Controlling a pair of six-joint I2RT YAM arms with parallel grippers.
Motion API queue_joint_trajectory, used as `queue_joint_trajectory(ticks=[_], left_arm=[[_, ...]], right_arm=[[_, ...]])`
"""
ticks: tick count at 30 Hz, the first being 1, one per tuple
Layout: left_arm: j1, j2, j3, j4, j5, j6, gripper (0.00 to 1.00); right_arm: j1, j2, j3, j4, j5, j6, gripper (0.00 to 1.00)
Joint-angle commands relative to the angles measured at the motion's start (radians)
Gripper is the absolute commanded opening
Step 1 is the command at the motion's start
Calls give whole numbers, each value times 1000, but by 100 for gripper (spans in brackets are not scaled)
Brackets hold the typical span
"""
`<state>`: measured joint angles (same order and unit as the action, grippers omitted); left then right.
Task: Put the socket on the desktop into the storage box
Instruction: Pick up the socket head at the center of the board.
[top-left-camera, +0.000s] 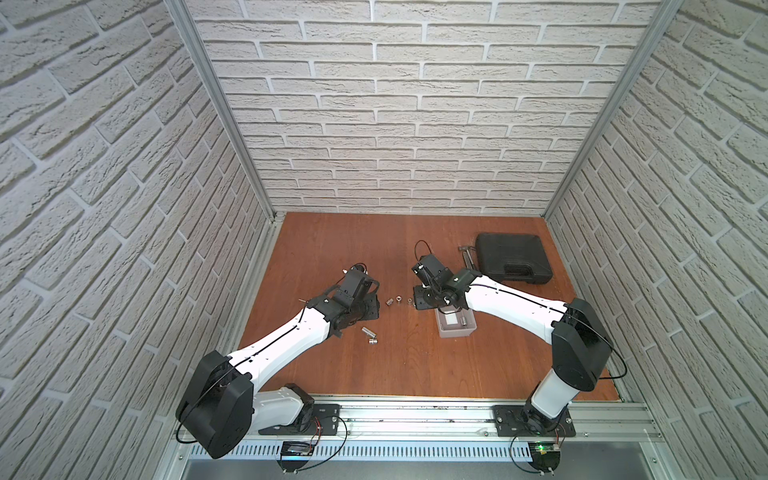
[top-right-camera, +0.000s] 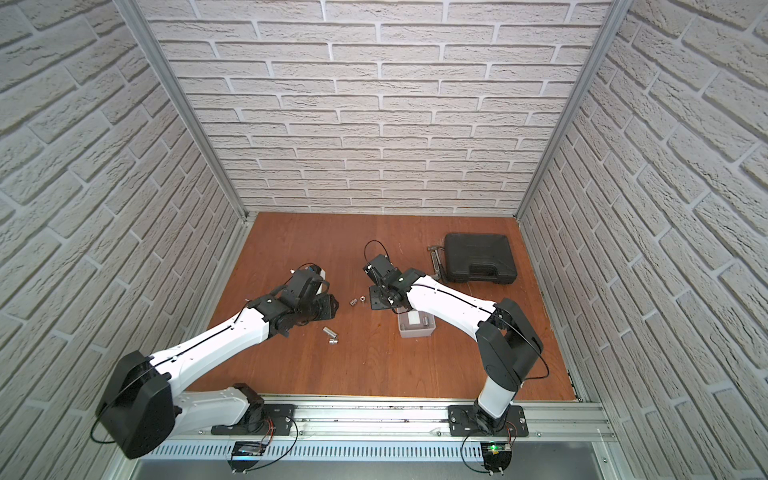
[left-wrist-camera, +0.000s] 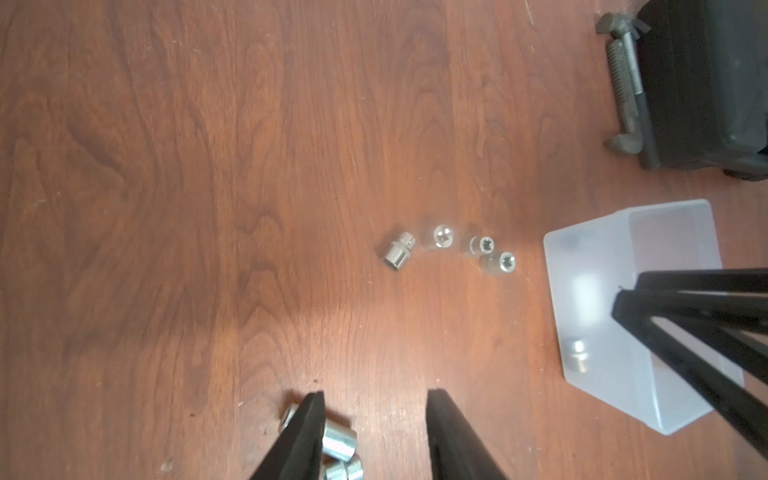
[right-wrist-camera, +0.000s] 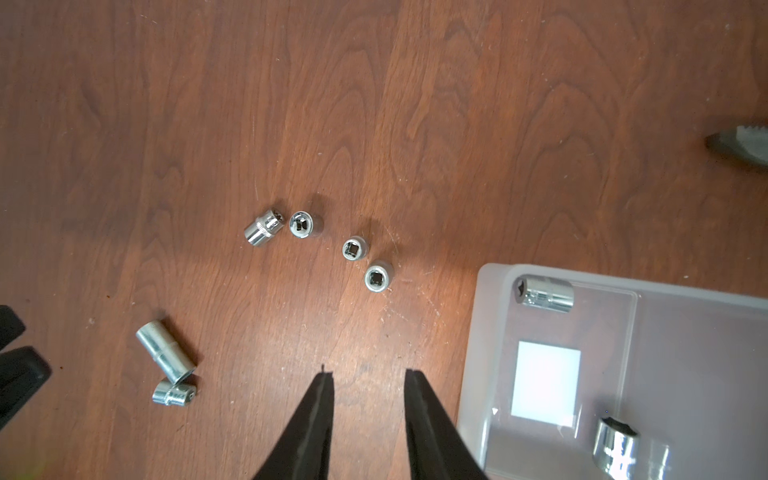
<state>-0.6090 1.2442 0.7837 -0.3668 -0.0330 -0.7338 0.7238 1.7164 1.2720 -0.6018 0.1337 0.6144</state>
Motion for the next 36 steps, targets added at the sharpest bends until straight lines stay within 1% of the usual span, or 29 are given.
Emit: queue_joint_trajectory(ticks=[1,5,10,15,18,34,36], left_arm=[[17,3,-10,44,-7,6,46],[26,2,-10,47,-4,6,46],[26,-6,-36,59,1,-8,46],[26,0,-34,58,8,-8,46],[26,-5,-34,55,7,-6,46],[32,-17,-37,41,1,-2,46],[35,-16,-35,39,1,0,46]], right_arm=[[-1,29,17,10,-2,-4,34],[-2,57,41,-16,2,-19,34],[0,99,71,-28,-32,-34,33],[-3,138,116,-56,-6,-38,35],[-1,172,146,-69,-16,-39,36],[-2,255,166,-68,17,-36,35],[-2,290,168,-65,24,-37,35]])
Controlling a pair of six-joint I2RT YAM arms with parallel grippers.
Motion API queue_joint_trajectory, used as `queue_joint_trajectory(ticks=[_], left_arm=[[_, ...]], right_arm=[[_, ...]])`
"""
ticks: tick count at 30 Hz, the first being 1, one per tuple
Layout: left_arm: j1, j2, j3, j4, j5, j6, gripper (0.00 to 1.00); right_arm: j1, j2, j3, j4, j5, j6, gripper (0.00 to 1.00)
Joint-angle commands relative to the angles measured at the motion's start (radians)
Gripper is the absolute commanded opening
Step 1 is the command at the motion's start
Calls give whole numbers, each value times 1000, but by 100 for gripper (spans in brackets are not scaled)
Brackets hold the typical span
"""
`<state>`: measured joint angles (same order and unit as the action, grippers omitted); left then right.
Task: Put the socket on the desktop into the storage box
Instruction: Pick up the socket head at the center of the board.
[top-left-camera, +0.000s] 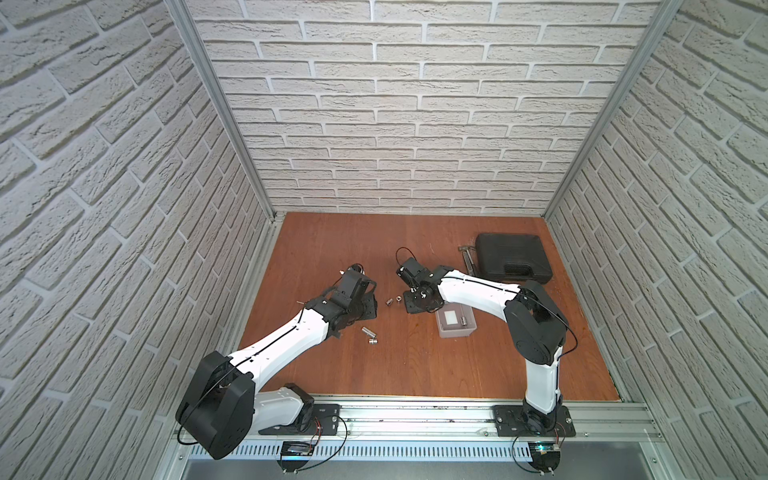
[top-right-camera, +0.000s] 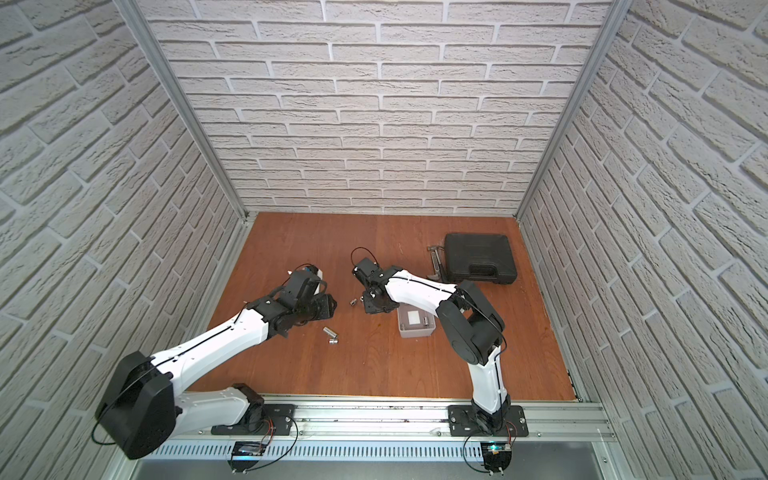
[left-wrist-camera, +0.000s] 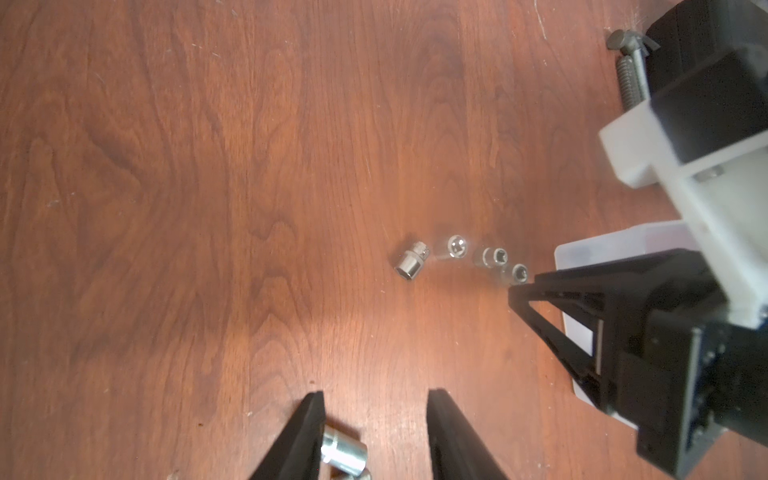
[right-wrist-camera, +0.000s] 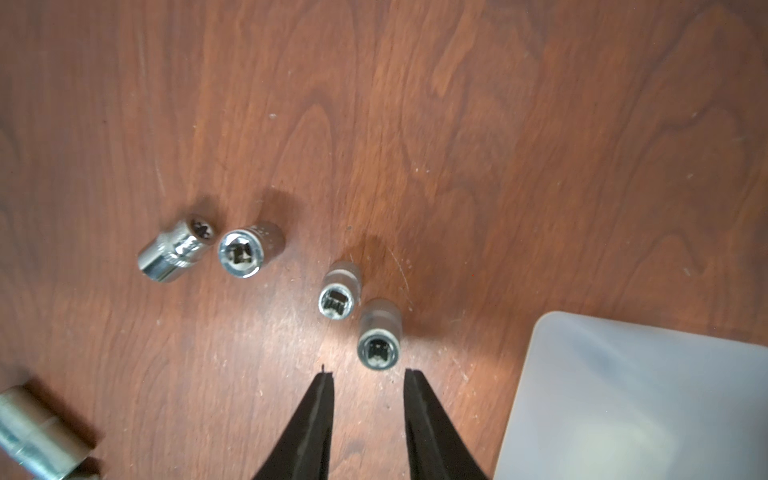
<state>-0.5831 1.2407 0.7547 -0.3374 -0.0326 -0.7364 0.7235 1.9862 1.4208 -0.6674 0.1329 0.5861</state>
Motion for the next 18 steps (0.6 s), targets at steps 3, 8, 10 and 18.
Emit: queue_joint_trajectory(ticks=[3,8,10,18], left_arm=[[11,-14,-6,9,2,4,46],[11,-19,-16,9,3,0,46],[12,-19,-17,8,4,1,46],[15,-12,-5,7,14,6,46]], right_arm=[[-2,29,20,8,31,-9,35],[-2,36,28,16,46,-24,34],[-1,39,32,16,55,-28,35],[-7,57,28,38,52,-23,34]])
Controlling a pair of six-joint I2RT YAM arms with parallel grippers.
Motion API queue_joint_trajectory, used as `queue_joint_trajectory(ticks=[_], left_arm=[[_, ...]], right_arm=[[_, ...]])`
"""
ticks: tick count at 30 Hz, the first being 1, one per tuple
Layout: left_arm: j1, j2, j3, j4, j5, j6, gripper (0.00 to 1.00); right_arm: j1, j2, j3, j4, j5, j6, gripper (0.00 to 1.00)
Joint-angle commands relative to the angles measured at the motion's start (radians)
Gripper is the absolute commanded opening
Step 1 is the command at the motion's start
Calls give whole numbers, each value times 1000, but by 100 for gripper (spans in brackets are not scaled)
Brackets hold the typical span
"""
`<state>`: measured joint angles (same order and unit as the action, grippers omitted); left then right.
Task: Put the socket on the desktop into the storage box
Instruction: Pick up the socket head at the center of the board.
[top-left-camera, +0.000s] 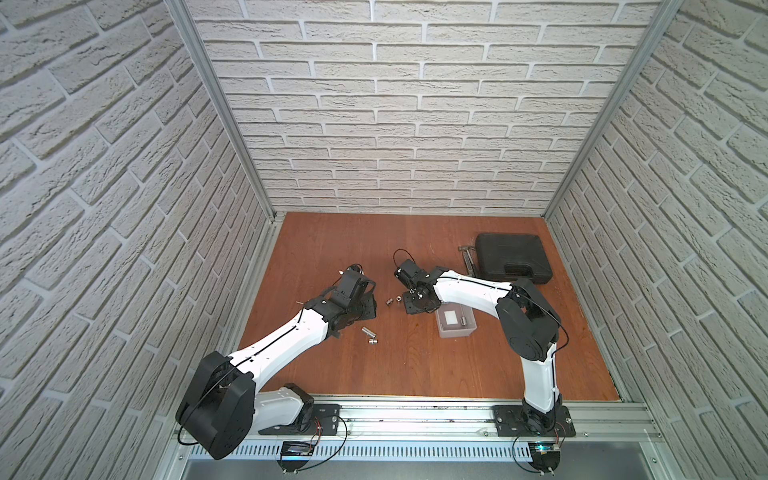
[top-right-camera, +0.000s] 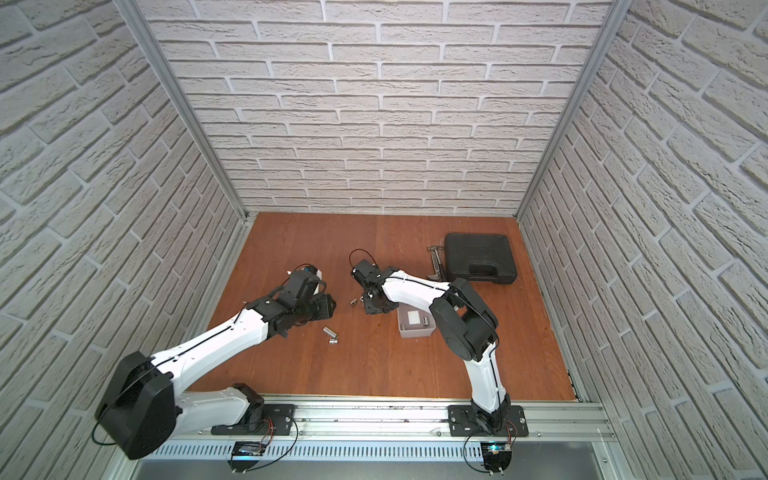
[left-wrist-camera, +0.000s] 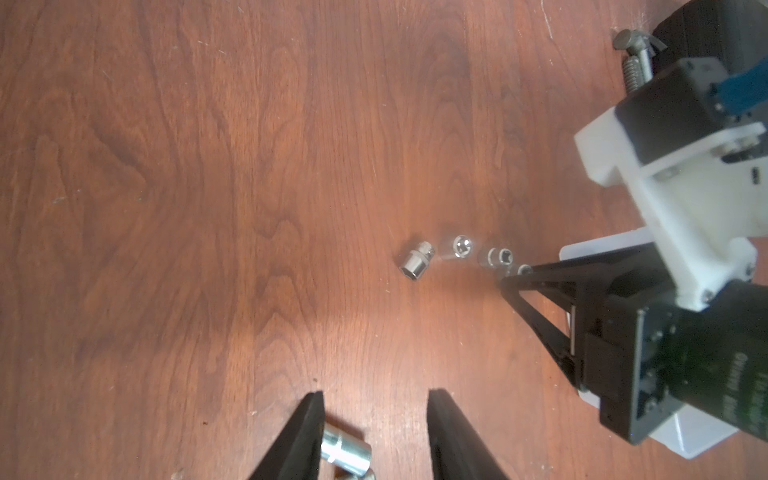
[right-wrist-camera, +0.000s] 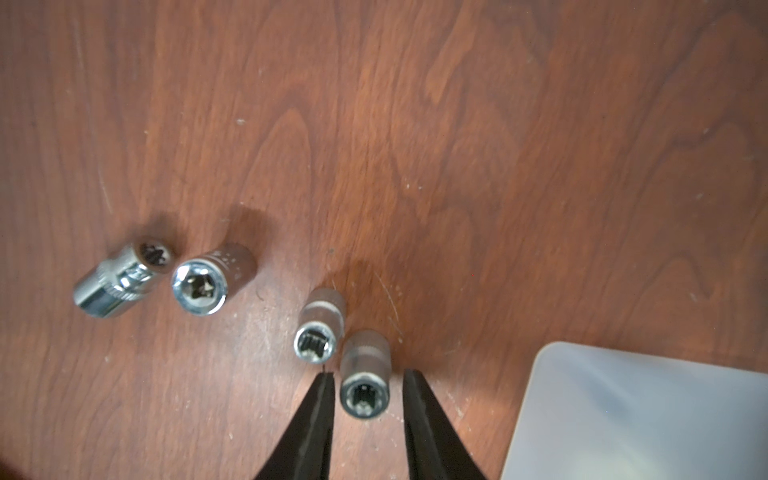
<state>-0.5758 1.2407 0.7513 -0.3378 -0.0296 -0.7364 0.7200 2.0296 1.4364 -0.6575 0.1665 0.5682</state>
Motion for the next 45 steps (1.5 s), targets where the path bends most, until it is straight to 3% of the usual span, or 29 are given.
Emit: queue_joint_trajectory(ticks=[1,25,30,40,45], left_arm=[[8,-13,0,7,11,5,46],[12,-26,6,-2,18,12,47],[11,-28,8,1,19,14,46],[11,-87,-12,58,33,18,46],[11,-130,-24,116,76,9,47]], right_arm=[[-4,11,10,31,19,-6,34],[-4,11,-9,52,27,-26,26],[-1,-13,-20,48,26,-33,20],[19,-209,-111,75,9,-51,14],[22,-311,-138,132,-110,-71,13]])
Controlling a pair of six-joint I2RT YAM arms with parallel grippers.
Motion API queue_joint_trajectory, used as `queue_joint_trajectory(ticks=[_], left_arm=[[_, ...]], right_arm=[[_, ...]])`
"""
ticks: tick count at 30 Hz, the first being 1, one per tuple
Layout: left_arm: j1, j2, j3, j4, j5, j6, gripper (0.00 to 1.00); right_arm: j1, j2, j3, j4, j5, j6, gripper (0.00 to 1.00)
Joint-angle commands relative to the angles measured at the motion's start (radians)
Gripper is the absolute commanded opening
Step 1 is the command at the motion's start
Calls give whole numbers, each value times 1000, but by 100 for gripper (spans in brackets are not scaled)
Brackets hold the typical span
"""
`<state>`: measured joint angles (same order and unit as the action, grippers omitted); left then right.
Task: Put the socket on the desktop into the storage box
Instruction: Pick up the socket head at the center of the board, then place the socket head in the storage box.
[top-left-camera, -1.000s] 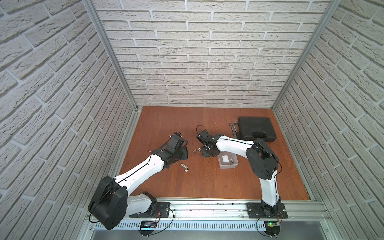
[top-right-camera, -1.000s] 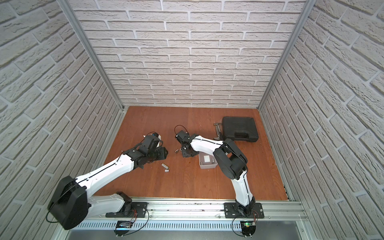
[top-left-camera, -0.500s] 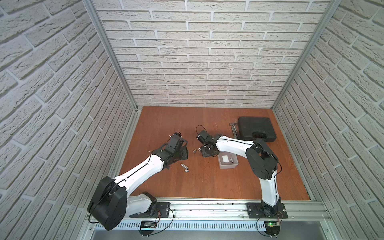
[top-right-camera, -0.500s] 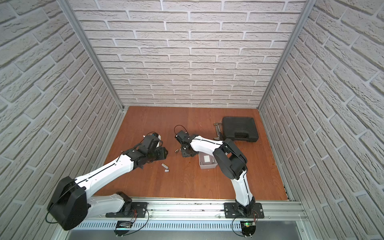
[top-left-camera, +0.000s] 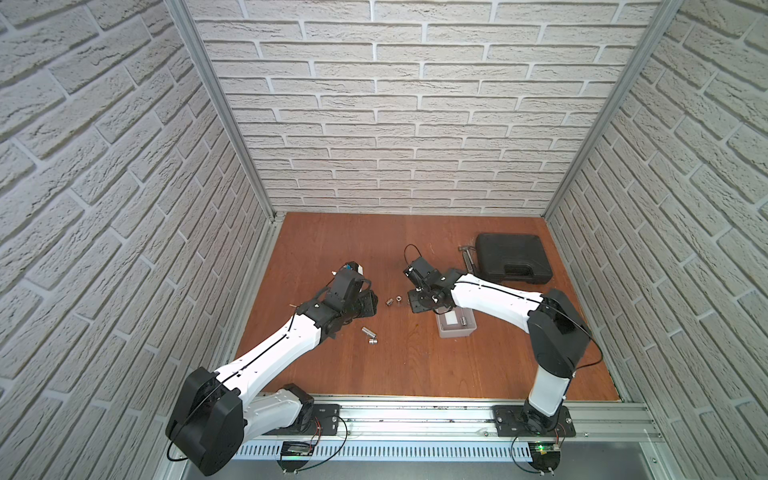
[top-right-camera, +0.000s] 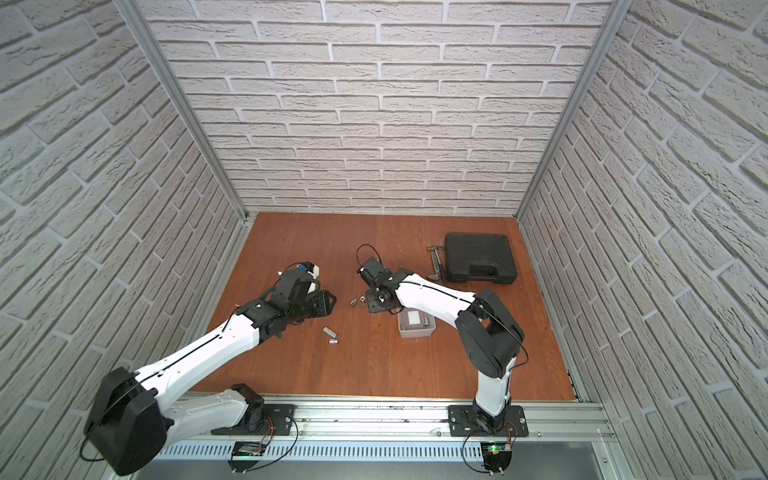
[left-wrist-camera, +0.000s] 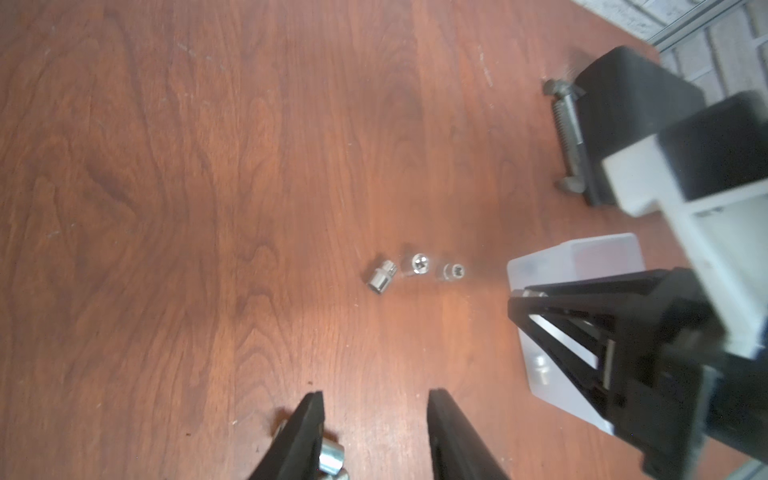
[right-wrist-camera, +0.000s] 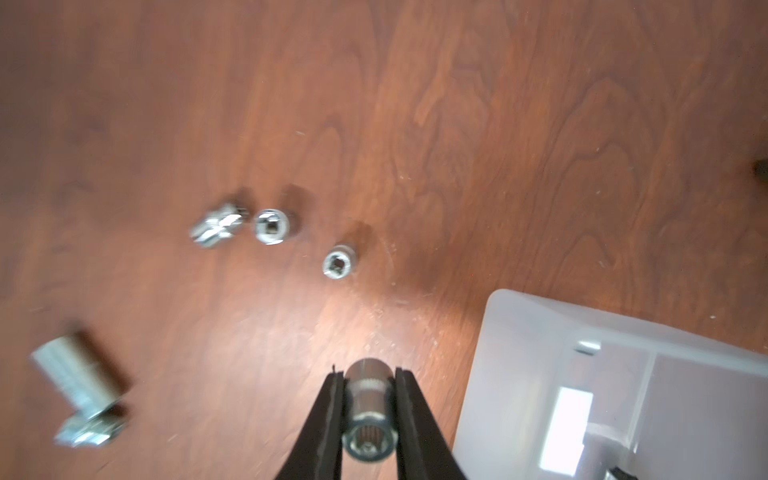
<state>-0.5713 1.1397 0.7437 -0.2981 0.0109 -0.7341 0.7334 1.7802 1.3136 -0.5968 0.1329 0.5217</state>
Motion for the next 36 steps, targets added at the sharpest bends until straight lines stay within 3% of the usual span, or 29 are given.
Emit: queue_joint_trajectory(ticks=[1,11,18,30,36], left_arm=[[7,-38,-18,94,54,5,47],[9,-117,-23,187,153,-43,49],[23,-136,-33,178,170,-88,49],[68,-109,-46,201,199,-115,51],[71,-50,-21,233,220,-117,51]], right_arm=[[9,-74,-15,88,-114,-27,13],[0,-135,4,190,-413,20,10],[-9,-167,-31,259,-466,72,5],[-101,-212,-162,547,-694,251,2],[-173,-238,-270,806,-859,408,2]])
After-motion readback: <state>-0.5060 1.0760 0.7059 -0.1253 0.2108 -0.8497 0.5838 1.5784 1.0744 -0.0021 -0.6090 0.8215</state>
